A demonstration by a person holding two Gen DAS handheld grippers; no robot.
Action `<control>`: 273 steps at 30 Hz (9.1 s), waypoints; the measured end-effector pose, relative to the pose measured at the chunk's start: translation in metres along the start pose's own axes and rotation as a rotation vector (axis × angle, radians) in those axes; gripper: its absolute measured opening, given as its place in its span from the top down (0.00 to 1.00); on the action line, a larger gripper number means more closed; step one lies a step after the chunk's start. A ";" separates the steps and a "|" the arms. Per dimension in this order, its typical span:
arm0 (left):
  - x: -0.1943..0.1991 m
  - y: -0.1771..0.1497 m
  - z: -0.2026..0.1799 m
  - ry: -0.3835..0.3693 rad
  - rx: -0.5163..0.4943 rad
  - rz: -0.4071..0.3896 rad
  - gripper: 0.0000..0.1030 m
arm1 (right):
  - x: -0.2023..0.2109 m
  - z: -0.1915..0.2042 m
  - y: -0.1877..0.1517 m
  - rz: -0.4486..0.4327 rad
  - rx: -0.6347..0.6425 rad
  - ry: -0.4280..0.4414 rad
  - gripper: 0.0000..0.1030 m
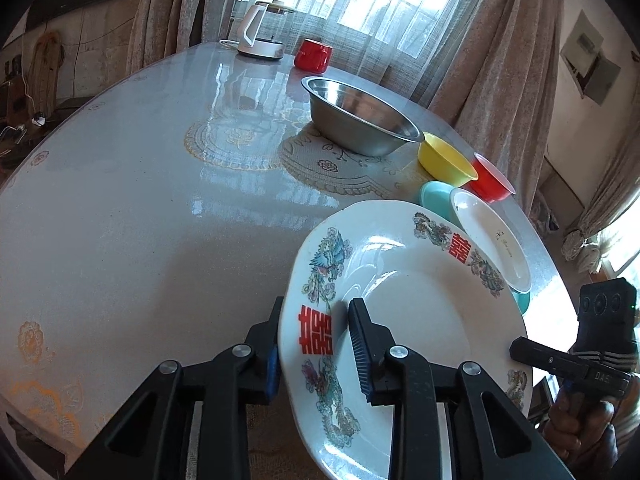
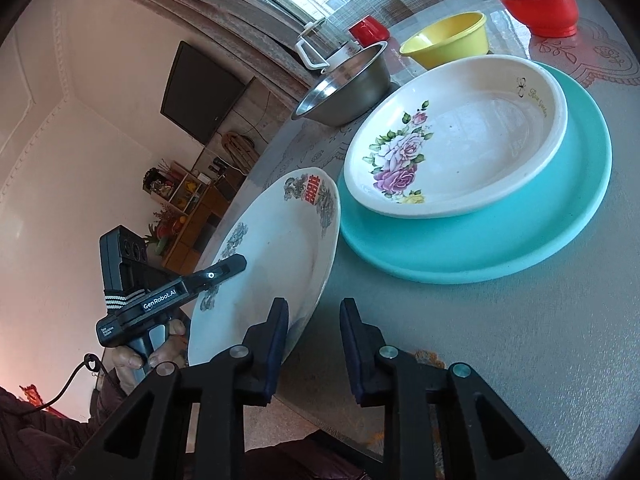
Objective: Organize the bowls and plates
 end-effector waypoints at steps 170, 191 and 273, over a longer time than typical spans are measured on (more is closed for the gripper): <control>-0.035 0.120 -0.017 0.178 0.033 -0.173 0.69 | 0.006 0.019 0.177 -0.129 0.030 -0.232 0.62; -0.092 0.188 0.019 0.164 0.091 -0.127 0.64 | -0.113 -0.005 0.292 -0.003 0.079 -0.438 0.66; -0.076 0.167 -0.092 0.033 -0.124 -0.035 0.71 | 0.019 -0.083 0.217 -0.170 -0.313 -0.435 0.75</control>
Point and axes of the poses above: each gripper's, at about its wrist camera, not at the fingertips, and x roughly against the way its jaws point, z to its left, y to its top, the point moved 3 cm from there along -x, roughly the way its jaws point, and after that the axes turned 15 degrees about -y, right-handed, at the moved point
